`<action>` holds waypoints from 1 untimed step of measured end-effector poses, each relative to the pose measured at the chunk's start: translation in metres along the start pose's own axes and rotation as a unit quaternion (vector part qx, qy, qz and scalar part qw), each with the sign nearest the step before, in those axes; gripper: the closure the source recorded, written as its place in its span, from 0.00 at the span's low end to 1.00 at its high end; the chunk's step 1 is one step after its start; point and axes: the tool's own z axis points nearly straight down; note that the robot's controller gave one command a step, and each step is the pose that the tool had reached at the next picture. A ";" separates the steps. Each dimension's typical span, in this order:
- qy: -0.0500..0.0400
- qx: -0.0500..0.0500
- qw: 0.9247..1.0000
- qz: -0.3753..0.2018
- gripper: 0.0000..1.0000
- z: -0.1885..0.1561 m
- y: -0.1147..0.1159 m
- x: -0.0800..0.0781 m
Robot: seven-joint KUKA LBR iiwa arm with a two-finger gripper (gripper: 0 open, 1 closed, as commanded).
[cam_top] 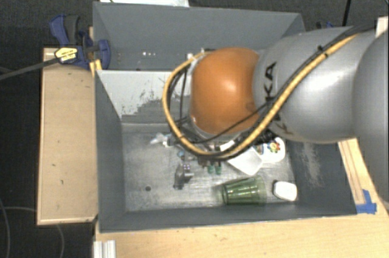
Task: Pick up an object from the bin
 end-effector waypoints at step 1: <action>-0.004 -0.001 1.000 0.011 0.00 0.064 -0.020 -0.053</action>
Offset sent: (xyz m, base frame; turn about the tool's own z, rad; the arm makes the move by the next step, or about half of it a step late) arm 0.0750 -0.0696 -0.0770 0.2171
